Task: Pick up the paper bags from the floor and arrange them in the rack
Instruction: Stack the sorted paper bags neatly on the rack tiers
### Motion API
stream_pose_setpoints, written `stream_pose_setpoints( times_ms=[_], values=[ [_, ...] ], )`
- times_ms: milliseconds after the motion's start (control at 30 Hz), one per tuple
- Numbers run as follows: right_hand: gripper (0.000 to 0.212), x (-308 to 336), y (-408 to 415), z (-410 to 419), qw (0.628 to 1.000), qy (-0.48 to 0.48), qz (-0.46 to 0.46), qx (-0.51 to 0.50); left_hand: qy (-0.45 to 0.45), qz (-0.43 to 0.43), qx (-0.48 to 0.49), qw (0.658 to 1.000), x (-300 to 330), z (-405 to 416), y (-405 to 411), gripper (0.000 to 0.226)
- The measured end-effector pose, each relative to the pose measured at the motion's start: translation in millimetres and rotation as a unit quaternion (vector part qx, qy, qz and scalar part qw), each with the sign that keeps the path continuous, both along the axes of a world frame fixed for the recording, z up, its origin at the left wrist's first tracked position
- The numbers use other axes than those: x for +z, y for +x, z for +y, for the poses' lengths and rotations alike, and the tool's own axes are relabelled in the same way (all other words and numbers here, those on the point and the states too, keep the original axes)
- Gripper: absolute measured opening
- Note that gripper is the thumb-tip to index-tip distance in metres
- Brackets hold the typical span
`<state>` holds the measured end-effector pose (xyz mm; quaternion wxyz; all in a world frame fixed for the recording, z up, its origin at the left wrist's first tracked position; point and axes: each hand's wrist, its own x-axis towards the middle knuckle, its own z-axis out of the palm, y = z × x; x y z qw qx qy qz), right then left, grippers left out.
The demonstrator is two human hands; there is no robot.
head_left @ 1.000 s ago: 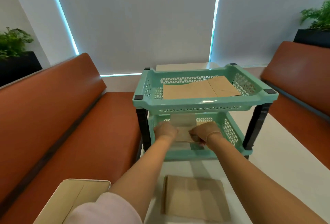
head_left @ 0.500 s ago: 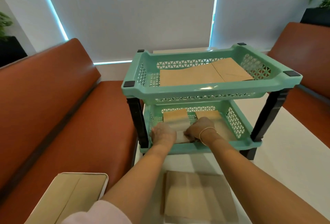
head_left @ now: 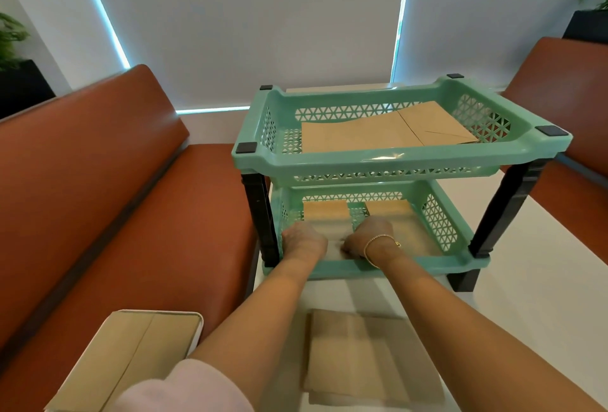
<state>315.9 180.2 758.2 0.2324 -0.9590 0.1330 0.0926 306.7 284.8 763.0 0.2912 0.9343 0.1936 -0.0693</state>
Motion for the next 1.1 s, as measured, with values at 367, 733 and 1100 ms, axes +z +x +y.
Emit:
stream_pose_setpoints(
  times_ms=[367, 733, 1100],
  values=[
    [0.043, 17.9, -22.1, -3.3, 0.993, 0.058, -0.106, 0.003, -0.053, -0.072, -0.013, 0.996, 7.9, -9.0, -17.6, 0.046],
    [0.045, 5.9, -137.5, -58.1, 0.994, 0.066, -0.080, -0.046, -0.100, -0.091, -0.073, 0.988, -19.9, 5.6, -124.0, 0.036],
    [0.074, -31.5, -199.4, -52.9, 0.982, 0.084, 0.102, -0.133, -0.076, 0.086, -0.035, 0.993, -45.8, 3.8, -176.6, 0.072]
  ],
)
